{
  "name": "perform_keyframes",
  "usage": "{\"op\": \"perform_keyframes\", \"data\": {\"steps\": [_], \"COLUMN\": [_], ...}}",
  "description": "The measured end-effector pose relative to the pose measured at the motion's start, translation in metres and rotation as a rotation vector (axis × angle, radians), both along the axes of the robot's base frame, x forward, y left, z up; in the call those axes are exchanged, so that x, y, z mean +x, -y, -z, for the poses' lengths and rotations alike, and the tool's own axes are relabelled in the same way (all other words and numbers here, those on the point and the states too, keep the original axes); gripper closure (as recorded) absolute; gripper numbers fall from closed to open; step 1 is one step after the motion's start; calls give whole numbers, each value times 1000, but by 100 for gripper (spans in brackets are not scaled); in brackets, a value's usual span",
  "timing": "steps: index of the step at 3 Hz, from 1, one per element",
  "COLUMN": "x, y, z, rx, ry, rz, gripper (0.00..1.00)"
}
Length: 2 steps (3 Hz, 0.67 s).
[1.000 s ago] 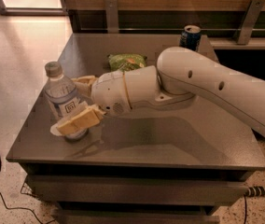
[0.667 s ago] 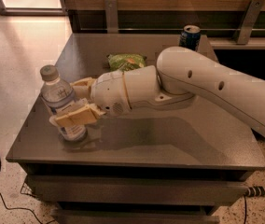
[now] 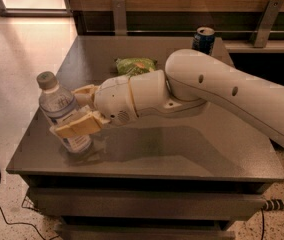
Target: Pick blue plastic bottle
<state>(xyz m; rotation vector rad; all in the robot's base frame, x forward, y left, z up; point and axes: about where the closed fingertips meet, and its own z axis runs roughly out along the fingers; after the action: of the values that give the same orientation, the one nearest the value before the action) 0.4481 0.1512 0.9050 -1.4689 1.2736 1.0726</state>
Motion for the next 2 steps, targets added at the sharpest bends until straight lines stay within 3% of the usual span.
{"op": "perform_keyframes", "data": {"steps": [2], "x": [-1], "y": [-2], "z": [-18], "rx": [-1], "ry": [22], "rz": [-22], "gripper": [100]}}
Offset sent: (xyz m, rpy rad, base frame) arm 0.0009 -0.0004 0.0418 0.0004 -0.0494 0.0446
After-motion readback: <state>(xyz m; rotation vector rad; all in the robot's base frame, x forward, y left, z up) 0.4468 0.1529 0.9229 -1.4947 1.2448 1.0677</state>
